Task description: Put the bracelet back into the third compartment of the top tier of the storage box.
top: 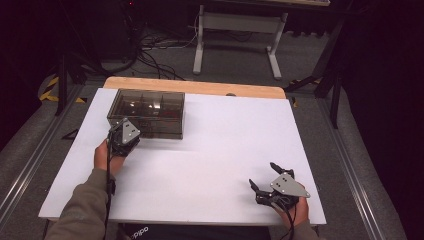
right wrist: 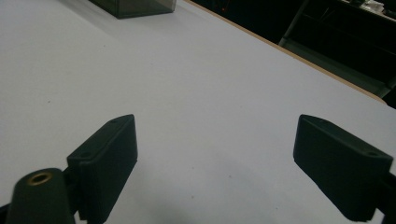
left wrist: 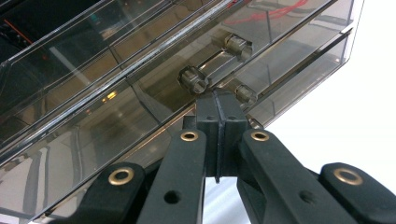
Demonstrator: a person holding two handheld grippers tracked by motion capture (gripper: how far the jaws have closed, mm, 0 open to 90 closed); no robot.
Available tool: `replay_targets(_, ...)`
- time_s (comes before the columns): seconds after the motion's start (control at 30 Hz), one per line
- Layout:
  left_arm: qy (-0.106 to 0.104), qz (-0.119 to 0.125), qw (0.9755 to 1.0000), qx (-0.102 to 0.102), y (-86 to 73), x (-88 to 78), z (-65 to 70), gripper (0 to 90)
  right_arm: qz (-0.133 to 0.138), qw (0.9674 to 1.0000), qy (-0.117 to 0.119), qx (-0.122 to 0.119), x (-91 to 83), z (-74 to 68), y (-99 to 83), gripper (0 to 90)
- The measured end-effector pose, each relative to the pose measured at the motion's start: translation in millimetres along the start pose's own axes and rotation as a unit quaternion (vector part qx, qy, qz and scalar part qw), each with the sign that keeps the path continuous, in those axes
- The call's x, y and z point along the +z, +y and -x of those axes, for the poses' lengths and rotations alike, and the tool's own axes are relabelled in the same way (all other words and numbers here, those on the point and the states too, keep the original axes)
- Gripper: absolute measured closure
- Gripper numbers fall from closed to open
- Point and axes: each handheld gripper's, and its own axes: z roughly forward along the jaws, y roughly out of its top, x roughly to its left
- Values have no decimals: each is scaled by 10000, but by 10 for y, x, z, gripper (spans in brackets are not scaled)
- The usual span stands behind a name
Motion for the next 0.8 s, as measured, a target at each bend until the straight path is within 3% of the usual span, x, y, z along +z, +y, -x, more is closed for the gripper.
replay_targets(0.53,-4,-11,10000,-36,20,32,-26,895,-11,10000,40,-20,12,-2,-3,152)
replay_targets(0.8,-71,-36,10000,-35,19,-32,-29,895,29,10000,4,12,-12,15,-3,152)
